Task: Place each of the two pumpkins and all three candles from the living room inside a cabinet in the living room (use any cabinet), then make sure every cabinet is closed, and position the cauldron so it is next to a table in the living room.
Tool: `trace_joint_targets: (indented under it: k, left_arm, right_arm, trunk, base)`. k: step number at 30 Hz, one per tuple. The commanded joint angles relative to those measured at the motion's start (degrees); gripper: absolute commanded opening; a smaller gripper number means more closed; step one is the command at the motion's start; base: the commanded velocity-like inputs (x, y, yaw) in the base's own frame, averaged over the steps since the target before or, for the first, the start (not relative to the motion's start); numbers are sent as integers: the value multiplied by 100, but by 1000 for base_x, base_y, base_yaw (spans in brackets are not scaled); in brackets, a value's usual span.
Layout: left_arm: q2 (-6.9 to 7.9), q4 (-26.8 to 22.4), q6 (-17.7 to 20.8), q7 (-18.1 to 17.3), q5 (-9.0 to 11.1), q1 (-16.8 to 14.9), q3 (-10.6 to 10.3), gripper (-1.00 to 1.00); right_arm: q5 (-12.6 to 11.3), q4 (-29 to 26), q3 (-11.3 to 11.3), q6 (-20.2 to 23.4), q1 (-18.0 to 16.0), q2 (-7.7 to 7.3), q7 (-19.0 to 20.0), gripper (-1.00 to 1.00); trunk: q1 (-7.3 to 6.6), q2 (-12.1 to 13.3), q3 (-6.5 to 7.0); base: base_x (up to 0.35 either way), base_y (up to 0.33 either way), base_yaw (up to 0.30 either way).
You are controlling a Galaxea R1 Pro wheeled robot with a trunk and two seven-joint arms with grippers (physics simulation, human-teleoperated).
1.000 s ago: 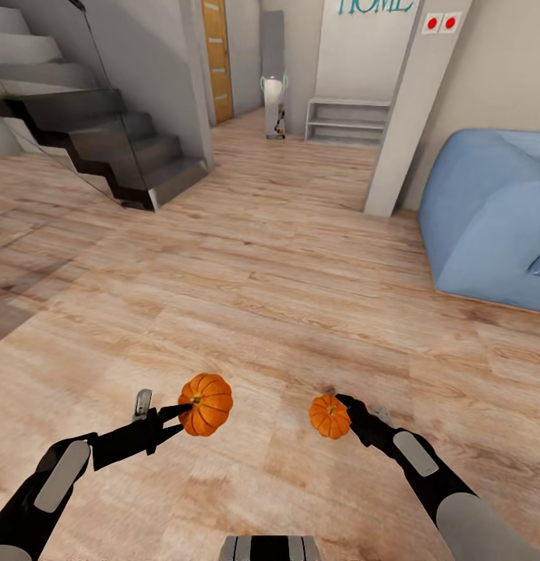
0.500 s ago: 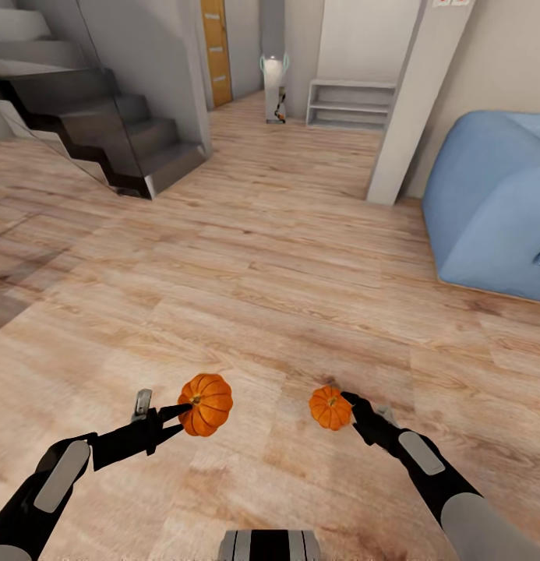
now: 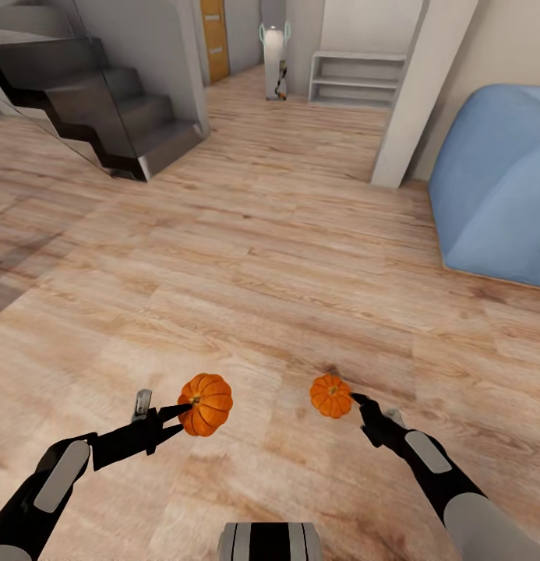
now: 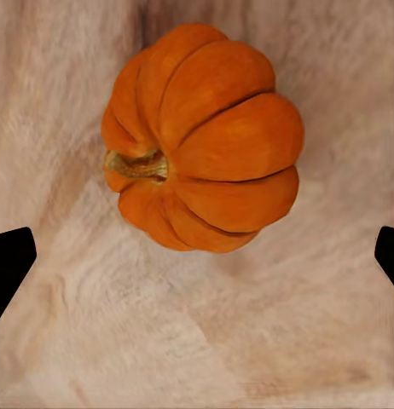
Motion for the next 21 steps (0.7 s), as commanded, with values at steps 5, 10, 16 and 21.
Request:
trace_joint_targets:
  k: [5,10,16,21]
  left_arm:
    - [-2,6,30,-23,-2,-3,9,-100]
    - [-8,5,30,-22,-2,-3,9,-100]
    - [-9,2,30,-22,-2,-3,9,-100]
    - [-8,1,30,-23,-7,-3,8,-100]
  right_arm:
    - [-27,1,-281,29,-2,10,2,100]
    - [-28,1,-302,29,-2,14,3,100]
    - [-28,0,-305,29,-2,11,18,100]
    - [-28,-7,-305,29,-2,11,24,100]
  trunk:
    - [6,-6,-71]
    - [14,-10,-137]
    - [30,-18,-270]
    - [40,-23,-359]
  base:
    - [0,0,0]
    - [0,0,0]
    - [0,0,0]
    - [0,0,0]
